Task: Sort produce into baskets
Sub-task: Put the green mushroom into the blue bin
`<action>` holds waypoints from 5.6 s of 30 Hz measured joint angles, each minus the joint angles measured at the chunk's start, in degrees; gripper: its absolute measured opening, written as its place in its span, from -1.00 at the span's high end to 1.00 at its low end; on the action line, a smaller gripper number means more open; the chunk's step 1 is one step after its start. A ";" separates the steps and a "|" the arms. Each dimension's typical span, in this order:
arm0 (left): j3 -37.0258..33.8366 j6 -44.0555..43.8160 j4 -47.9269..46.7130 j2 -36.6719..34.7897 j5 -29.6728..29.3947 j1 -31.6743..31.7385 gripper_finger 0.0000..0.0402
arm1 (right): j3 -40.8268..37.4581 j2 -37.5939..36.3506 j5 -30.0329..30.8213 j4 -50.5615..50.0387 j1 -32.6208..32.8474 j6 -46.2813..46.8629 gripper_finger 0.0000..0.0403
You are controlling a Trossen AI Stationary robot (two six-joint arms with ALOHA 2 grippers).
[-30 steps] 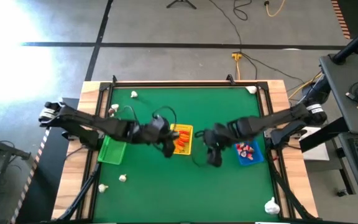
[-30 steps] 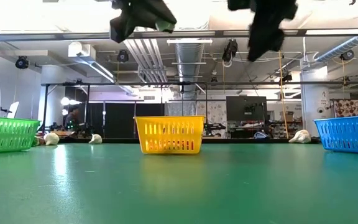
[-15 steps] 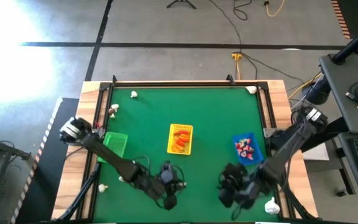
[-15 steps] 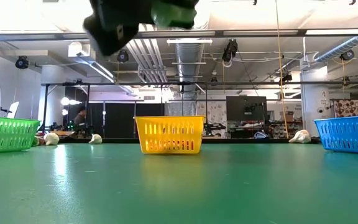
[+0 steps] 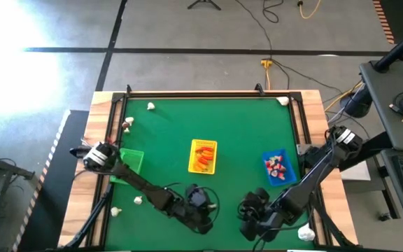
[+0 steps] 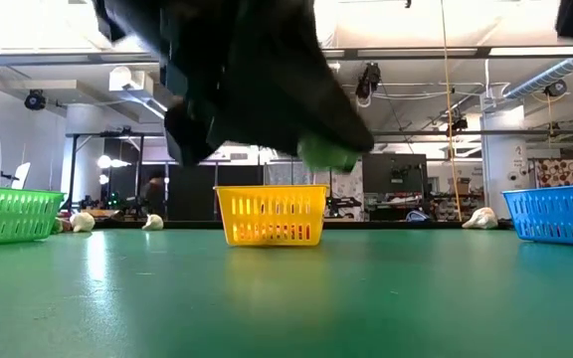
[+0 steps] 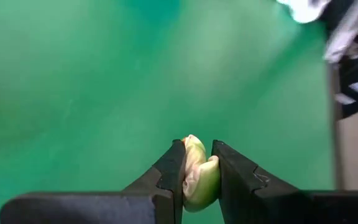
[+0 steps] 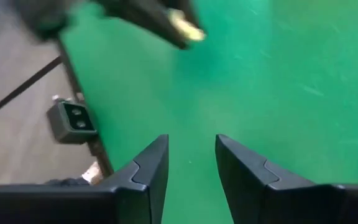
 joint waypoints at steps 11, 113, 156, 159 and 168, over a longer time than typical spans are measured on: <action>-0.03 -2.28 -3.73 2.33 0.86 1.24 0.74 | -0.06 1.20 6.96 0.65 -0.13 -16.16 0.33; 0.36 -35.18 -34.25 -1.58 -1.97 -9.99 -0.08 | -4.66 -18.39 5.02 -47.75 -11.66 7.84 0.73; -23.07 -20.41 -76.48 -43.55 8.80 40.21 -0.08 | 10.36 -9.28 7.57 -26.32 -4.98 13.70 -0.09; -26.78 -24.39 -70.92 -43.75 6.96 45.31 -0.08 | 16.45 -3.73 7.49 -26.43 -4.20 10.41 -0.09; -34.31 -37.72 -60.33 -43.72 4.71 53.94 -0.08 | 29.63 7.34 6.93 -33.22 -0.25 12.79 -0.09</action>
